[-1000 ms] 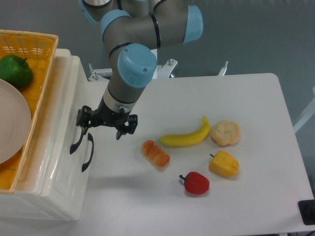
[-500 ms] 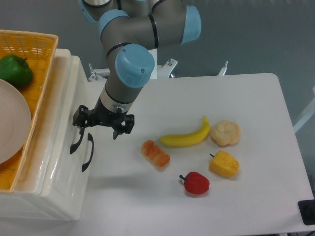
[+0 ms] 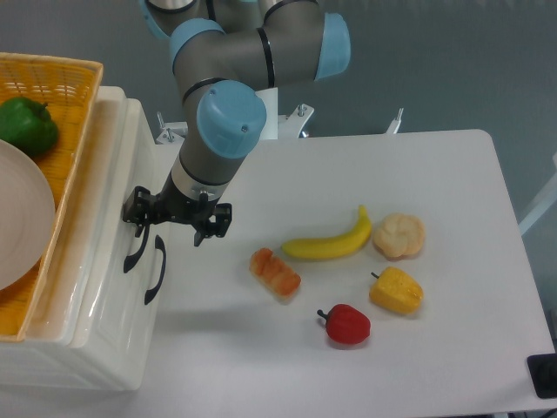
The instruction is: Slide open the top white drawer
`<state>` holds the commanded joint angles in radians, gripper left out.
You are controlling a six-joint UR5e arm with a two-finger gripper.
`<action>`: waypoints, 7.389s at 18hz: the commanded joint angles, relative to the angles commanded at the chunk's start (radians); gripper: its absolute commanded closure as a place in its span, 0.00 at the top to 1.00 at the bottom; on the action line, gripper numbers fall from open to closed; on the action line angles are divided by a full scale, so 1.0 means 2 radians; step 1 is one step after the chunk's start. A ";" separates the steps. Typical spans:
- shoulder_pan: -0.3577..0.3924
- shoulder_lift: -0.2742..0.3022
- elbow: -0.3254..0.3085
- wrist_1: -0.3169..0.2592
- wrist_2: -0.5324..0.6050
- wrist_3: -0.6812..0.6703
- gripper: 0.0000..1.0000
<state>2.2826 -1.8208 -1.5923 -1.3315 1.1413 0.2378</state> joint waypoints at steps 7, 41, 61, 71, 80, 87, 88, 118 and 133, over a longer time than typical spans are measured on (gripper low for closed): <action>-0.001 -0.001 -0.002 0.001 0.001 0.001 1.00; -0.004 -0.005 0.002 0.006 0.028 0.009 1.00; 0.018 -0.007 0.005 0.008 0.045 0.045 1.00; 0.042 -0.008 0.005 0.007 0.046 0.064 1.00; 0.057 -0.007 0.005 0.005 0.046 0.078 1.00; 0.071 -0.008 0.005 0.007 0.046 0.080 1.00; 0.071 -0.008 0.005 0.007 0.046 0.081 1.00; 0.113 -0.012 0.007 -0.006 0.002 0.088 1.00; 0.127 -0.008 0.008 -0.014 -0.009 0.089 1.00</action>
<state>2.5372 -1.8377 -1.5769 -1.3591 1.1229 0.4157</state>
